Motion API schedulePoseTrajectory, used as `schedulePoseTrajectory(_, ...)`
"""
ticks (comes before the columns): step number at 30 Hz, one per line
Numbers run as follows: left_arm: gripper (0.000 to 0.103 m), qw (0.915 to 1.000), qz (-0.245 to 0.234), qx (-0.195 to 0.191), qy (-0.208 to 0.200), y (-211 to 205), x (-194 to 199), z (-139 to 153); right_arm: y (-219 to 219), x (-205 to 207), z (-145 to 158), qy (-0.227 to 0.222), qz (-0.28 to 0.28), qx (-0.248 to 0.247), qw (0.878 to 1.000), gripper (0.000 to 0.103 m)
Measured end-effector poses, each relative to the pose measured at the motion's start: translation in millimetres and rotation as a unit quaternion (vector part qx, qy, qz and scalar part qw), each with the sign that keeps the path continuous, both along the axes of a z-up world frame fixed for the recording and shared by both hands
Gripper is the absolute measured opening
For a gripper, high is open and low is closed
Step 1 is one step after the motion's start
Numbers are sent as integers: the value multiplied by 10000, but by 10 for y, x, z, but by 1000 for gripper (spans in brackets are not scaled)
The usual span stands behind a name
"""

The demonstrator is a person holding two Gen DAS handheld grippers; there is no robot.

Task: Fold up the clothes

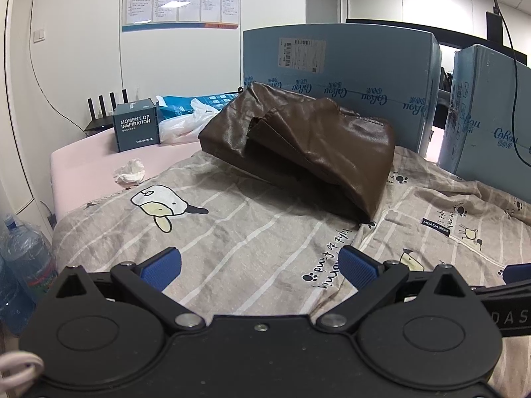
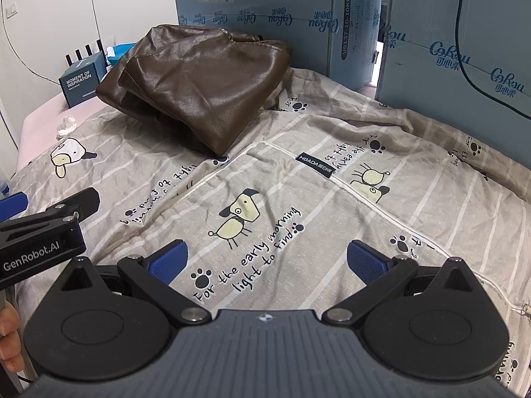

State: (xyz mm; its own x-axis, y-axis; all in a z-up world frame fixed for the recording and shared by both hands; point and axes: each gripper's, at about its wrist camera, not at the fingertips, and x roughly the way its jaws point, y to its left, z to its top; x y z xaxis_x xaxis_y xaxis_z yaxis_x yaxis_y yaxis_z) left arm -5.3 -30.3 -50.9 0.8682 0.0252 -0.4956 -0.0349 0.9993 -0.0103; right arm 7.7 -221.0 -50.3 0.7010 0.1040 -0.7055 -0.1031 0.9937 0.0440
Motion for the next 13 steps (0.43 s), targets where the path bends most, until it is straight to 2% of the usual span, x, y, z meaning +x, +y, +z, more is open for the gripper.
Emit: schedulePoseTrajectory(13,103,10000,27,-7,-6,-1,-1,-4,-4,9,-6,-2,20,-18,10000,103)
